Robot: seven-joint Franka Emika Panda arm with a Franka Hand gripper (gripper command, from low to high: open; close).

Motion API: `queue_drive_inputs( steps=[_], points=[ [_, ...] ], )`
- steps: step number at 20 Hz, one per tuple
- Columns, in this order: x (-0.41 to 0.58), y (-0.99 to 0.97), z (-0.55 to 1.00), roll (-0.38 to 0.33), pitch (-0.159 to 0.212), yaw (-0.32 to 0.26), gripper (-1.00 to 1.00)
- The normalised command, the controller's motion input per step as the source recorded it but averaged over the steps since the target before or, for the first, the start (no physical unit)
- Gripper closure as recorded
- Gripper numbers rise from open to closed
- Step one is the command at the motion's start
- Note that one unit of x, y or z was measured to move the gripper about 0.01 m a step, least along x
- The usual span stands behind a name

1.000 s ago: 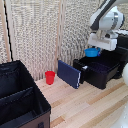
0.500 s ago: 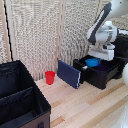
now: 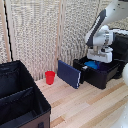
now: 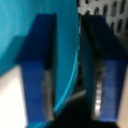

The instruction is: Gently grip the air fryer handle with your gripper and kindly pull it open by sliding your gripper away from the base. Gradually bring your gripper in line with the blue bowl and gently capture it, without tightening your grip too much. Securely place the blue bowl inside the opened air fryer with a steady position. Liberate your robot's gripper, and withdraw your gripper from the proximity of the air fryer.

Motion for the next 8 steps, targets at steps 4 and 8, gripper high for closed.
queue_drive_inputs(
  steps=[4, 8],
  points=[
    [-0.006, -0.11, 0.91, 0.080, 0.073, 0.004, -1.00],
    [0.081, 0.00, 0.90, 0.084, 0.047, 0.048, -1.00]
  ],
)
